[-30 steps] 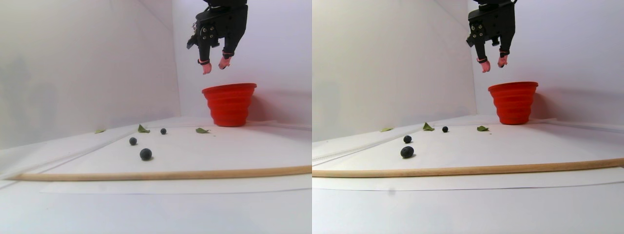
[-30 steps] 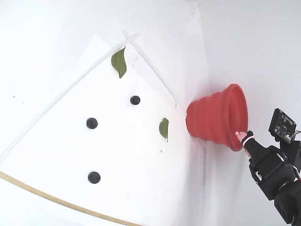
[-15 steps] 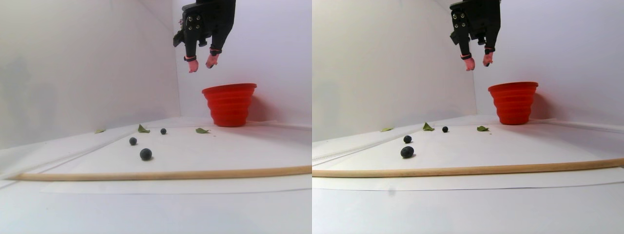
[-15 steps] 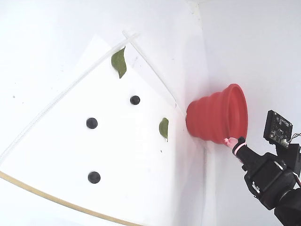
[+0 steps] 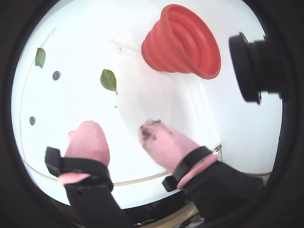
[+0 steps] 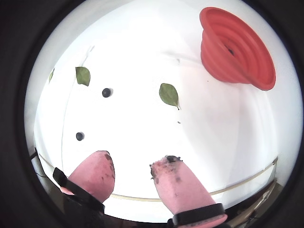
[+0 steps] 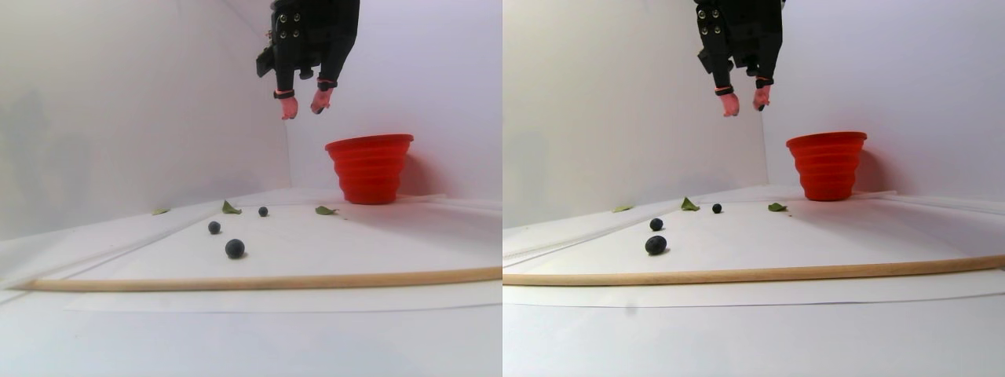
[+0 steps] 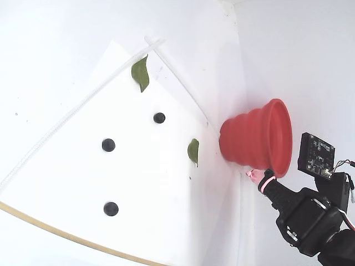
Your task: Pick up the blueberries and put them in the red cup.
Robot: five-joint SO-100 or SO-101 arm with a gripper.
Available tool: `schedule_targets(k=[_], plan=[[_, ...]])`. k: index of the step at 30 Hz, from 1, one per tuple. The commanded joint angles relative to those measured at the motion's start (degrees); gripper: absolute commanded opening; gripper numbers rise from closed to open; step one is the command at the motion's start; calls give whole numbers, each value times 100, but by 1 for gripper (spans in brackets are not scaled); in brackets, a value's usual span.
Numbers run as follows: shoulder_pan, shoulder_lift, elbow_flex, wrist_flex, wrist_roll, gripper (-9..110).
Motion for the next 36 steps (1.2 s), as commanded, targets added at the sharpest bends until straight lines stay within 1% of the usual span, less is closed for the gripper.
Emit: schedule_targets(k=[1,13,36], plan=[[-123,721,-18,26,18,16],[-475,958,387,413,-18,16],[-1090,1011,1230,457,-229,16]])
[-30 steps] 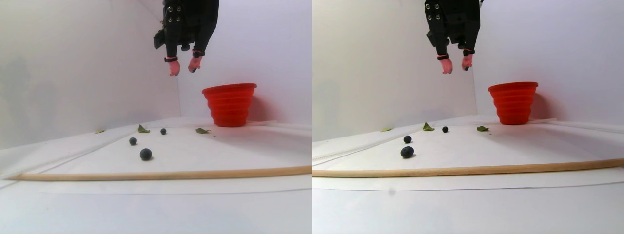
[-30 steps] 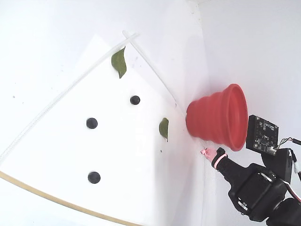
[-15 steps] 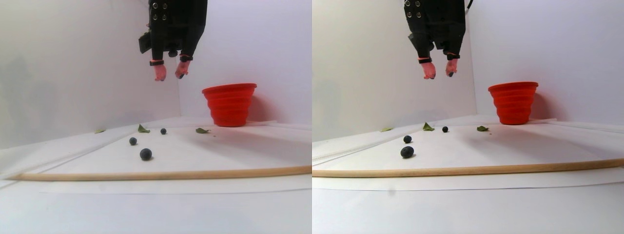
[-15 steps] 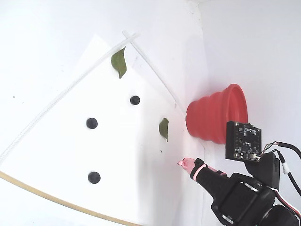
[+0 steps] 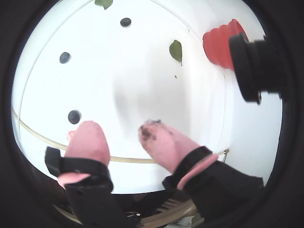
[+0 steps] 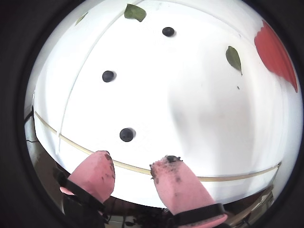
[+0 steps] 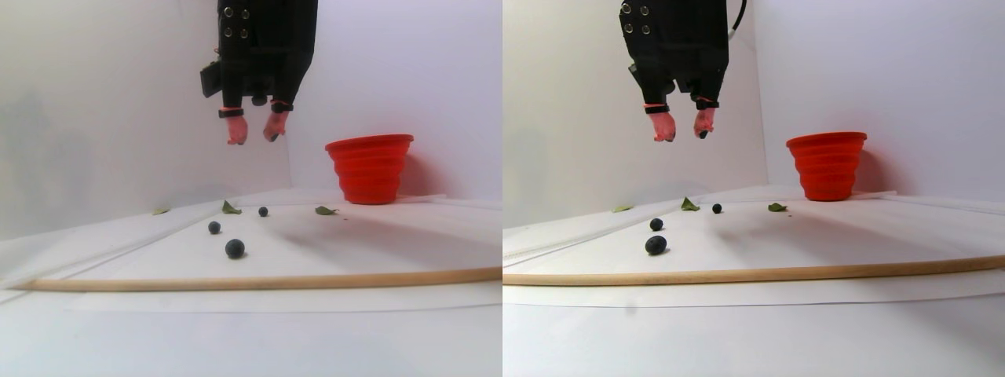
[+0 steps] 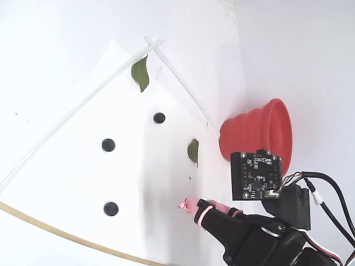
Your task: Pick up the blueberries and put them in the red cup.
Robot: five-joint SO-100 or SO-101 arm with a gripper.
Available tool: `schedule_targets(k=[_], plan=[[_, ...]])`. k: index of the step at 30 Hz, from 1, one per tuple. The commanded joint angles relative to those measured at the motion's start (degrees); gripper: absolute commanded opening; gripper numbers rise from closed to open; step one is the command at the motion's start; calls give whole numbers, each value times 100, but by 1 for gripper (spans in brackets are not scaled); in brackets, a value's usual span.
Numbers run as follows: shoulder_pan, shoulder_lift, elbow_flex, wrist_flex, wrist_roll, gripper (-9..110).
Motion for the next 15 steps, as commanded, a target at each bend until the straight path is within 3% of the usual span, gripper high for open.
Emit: schedule_targets(k=[1,15], plan=[[-123,606,-9,26,-79,16],[-237,439,422,-290,-264,16]])
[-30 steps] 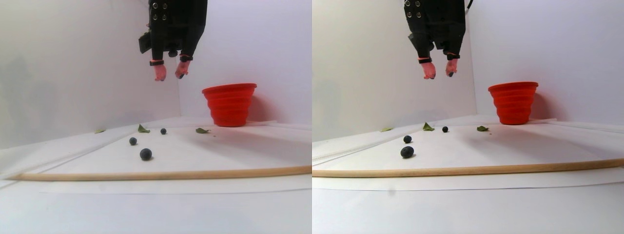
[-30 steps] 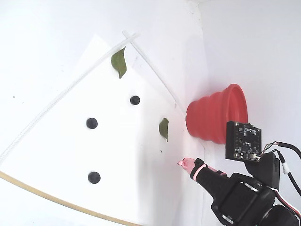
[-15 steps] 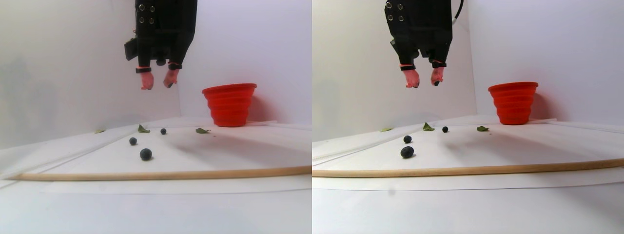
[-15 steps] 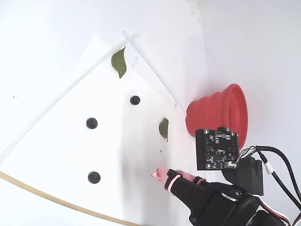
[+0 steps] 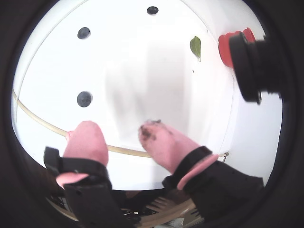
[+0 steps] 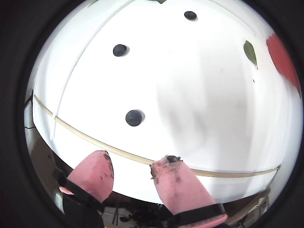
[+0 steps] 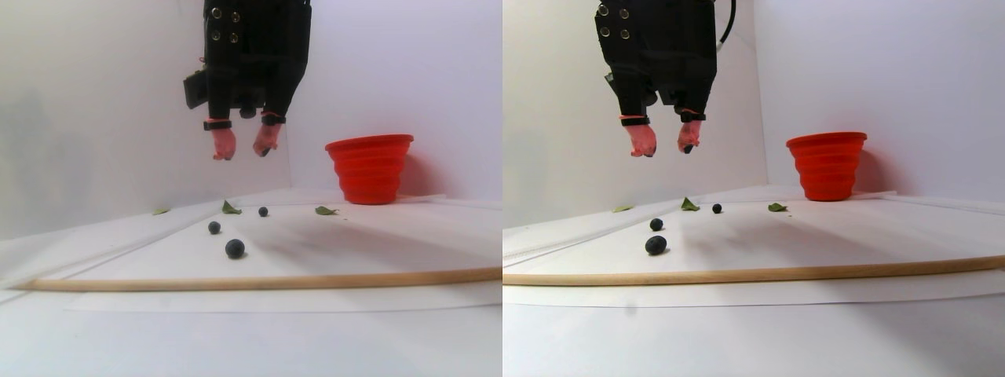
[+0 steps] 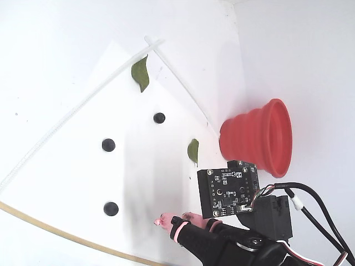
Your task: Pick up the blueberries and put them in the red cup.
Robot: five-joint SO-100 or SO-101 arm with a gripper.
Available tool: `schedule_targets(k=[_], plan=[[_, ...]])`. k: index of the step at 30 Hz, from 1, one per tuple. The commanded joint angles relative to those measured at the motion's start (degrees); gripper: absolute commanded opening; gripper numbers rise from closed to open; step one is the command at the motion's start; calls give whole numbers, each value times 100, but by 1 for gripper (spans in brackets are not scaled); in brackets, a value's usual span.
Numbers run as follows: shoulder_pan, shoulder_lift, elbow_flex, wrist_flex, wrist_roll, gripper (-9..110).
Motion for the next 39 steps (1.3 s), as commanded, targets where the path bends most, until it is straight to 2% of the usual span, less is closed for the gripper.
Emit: schedule_targets(k=[1,39], plan=[[-97,404,-44,-185,-26,16],[-229,-1011,475,-1608,-264,19]])
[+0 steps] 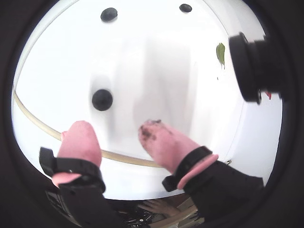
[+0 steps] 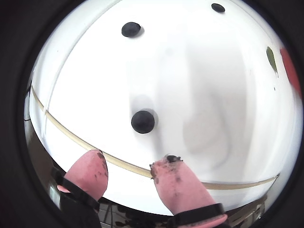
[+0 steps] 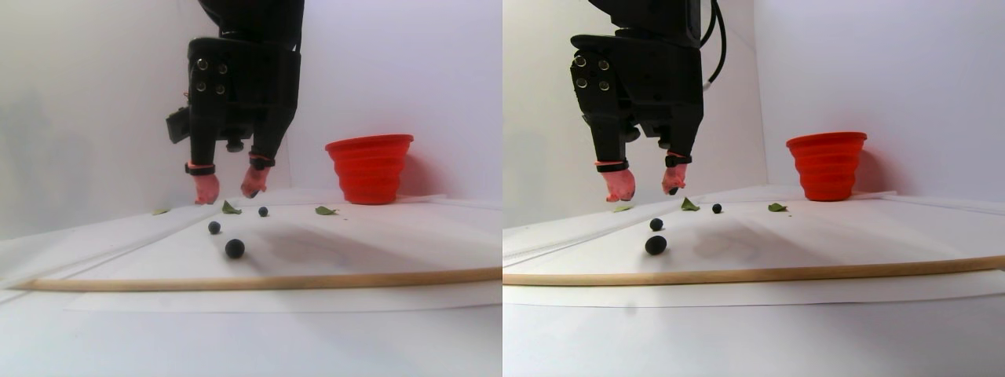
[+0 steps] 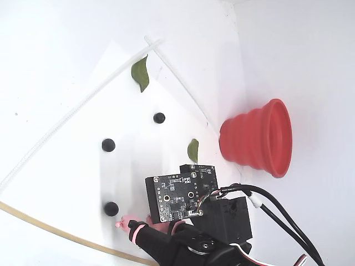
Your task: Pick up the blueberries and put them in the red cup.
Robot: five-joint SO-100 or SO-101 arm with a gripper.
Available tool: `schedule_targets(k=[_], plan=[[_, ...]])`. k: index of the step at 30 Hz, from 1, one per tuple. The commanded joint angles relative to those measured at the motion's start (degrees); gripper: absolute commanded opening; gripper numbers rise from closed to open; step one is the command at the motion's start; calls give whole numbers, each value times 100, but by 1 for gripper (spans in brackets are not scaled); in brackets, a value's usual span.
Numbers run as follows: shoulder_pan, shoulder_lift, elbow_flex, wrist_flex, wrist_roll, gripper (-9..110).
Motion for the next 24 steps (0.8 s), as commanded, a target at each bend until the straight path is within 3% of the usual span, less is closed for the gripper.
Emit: schedule_targets(k=[1,24], plan=[[0,-26,-123,-167,-97,19],[114,-1037,-334,-1072,-255,19]])
